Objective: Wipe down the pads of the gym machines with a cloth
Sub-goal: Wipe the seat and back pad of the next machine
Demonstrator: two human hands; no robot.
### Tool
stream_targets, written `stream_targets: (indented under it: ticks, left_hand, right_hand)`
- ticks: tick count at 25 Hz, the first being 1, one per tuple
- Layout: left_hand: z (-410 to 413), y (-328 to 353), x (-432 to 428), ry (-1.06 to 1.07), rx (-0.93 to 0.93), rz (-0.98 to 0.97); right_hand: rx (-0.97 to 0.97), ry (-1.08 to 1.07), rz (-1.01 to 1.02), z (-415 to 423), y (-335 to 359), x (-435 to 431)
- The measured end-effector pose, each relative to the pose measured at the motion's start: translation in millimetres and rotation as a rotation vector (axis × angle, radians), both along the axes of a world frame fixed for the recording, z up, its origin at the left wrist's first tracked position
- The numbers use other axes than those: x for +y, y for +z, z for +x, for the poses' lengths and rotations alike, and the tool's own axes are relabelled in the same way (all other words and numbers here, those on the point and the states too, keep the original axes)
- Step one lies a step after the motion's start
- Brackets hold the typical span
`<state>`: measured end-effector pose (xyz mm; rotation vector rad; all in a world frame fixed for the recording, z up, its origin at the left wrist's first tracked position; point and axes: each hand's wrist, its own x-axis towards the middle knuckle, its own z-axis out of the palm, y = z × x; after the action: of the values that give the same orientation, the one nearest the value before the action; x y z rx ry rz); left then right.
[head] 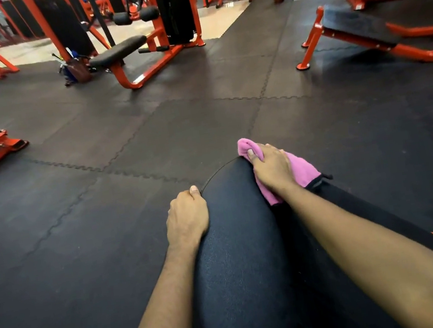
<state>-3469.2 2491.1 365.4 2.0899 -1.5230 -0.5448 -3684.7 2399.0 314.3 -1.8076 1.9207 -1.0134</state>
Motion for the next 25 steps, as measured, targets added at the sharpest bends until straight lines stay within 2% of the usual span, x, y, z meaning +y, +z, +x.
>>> stream_targets:
  ticks: [2, 6, 12, 14, 18, 25]
  left_hand:
    - [-2.0, 0.0, -2.0, 0.005, -0.007, 0.0]
    - [1.3, 6.0, 2.2, -0.036, 0.057, 0.045]
    - [60.5, 5.7, 28.3, -0.335, 0.309, 0.116]
    - [74.0, 5.1, 37.9, -0.341, 0.417, 0.129]
    - [84.5, -0.1, 45.0, -0.376, 0.52, 0.112]
    - [86.0, -8.9, 54.1, -0.335, 0.56, 0.146]
  right_hand:
    - [0.015, -0.02, -0.001, 12.9, 2.9, -4.3]
    - [0.027, 0.159, -0.131, 37.1, 9.3, 19.8]
    - [-0.054, 0.322, -0.164, 75.4, 12.8, 77.6]
    - [-0.043, 0.37, -0.195, 83.8, 12.8, 95.8]
    - [-0.007, 0.456, -0.234, 97.5, 13.6, 129.7]
    - [0.047, 0.547, -0.253, 107.5, 7.7, 190.4]
